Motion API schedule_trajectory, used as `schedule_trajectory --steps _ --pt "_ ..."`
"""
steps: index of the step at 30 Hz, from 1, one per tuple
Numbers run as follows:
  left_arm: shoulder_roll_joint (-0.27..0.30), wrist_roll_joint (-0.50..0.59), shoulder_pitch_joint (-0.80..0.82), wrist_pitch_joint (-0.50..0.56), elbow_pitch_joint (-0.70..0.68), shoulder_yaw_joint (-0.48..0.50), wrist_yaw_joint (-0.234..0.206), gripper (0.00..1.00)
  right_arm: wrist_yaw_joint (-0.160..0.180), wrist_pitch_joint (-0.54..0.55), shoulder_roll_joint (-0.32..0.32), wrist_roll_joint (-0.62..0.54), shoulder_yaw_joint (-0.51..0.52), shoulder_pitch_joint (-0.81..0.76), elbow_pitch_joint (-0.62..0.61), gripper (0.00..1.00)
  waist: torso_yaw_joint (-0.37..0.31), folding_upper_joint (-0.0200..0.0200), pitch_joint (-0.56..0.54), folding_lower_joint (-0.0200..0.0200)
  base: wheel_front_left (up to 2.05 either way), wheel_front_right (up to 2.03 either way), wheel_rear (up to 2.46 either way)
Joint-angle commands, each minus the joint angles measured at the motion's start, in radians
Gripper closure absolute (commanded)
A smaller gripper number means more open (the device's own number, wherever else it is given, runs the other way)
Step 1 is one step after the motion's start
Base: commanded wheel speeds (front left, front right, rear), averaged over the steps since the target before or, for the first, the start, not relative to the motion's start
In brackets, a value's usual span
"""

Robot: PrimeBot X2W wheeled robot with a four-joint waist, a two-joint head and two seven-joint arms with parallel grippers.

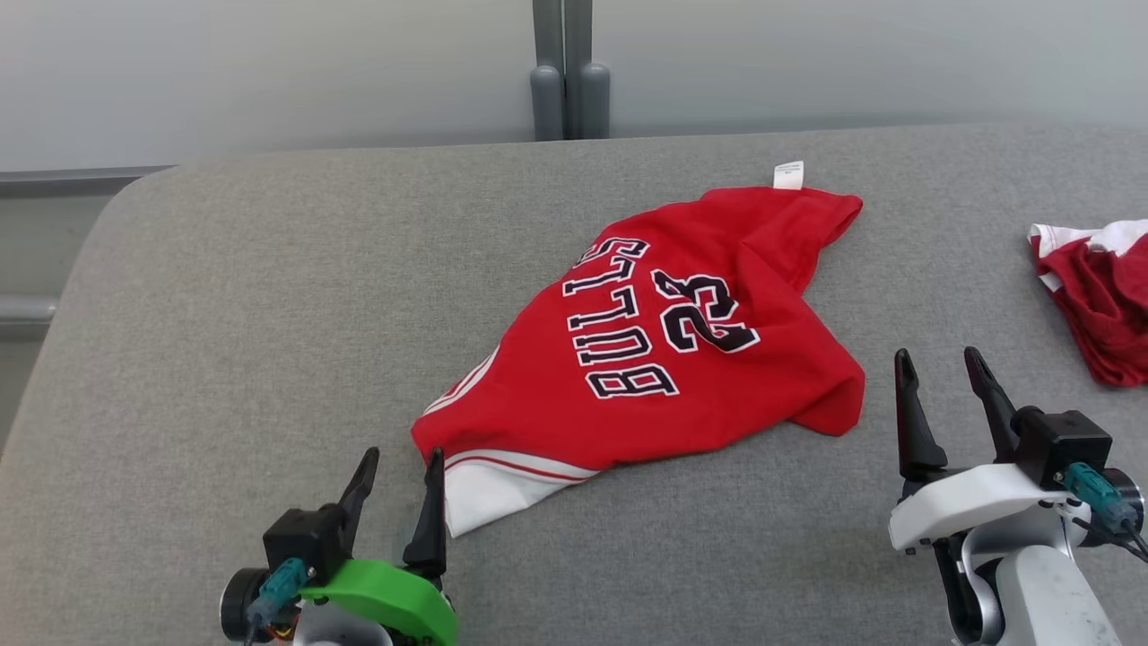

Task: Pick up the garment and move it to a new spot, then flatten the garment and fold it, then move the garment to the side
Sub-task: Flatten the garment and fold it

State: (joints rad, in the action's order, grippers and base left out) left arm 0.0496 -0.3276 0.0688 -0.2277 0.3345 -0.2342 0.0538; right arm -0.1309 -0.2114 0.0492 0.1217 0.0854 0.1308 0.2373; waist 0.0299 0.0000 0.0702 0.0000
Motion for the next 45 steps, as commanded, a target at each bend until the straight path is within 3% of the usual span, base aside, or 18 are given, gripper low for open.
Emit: schedule_trajectory --steps 1,9,10,11,14,24,34,39,45 --pt "0.006 -0.007 0.032 0.008 0.021 -0.007 0.012 0.0 0.0 0.003 0.002 0.006 -0.005 0.0 -0.01 0.0 -0.025 0.0 0.023 0.0 0.0 0.0 0.0" --pt "0.011 -0.018 0.125 0.039 0.138 -0.027 0.031 0.0 0.0 -0.005 0.003 0.013 -0.021 0.025 -0.026 0.0 -0.069 0.0 0.068 0.0 0.0 0.0 0.0" --pt "0.011 -0.02 0.133 0.034 0.148 -0.028 0.031 0.05 0.0 -0.006 0.003 0.014 -0.022 0.027 -0.027 0.0 -0.073 0.0 0.072 0.0 0.0 0.0 0.0" --pt "0.01 -0.023 0.139 0.031 0.155 -0.03 0.032 0.36 0.0 -0.009 0.002 0.014 -0.022 0.029 -0.027 0.0 -0.075 0.0 0.074 0.0 0.0 0.0 0.0" --pt "0.009 -0.024 0.152 0.021 0.172 -0.038 0.035 1.0 0.0 -0.014 0.003 0.015 -0.016 0.032 -0.028 0.0 -0.08 0.0 0.079 0.0 0.0 0.0 0.0" --pt "0.017 -0.018 0.172 -0.009 0.207 -0.036 0.019 1.0 0.0 -0.027 0.002 0.023 -0.014 0.034 -0.014 0.0 -0.077 0.0 0.074 0.0 0.0 0.0 0.0" --pt "0.062 0.025 0.286 -0.034 0.09 -0.01 -0.002 1.0 0.0 -0.036 0.003 0.022 -0.011 0.045 -0.021 0.0 -0.079 0.0 0.084 0.0 0.0 0.0 0.0" --pt "0.096 0.036 0.391 -0.033 0.077 0.016 -0.013 1.0 0.0 -0.039 0.003 0.024 -0.015 0.061 -0.03 0.0 -0.108 0.0 0.112 0.0 0.0 0.0 0.0" --pt "0.153 0.038 0.503 -0.026 0.181 0.058 -0.031 1.0 0.0 -0.046 0.003 0.034 -0.034 0.088 -0.039 0.0 -0.173 0.0 0.175 0.0 0.0 0.0 0.0"
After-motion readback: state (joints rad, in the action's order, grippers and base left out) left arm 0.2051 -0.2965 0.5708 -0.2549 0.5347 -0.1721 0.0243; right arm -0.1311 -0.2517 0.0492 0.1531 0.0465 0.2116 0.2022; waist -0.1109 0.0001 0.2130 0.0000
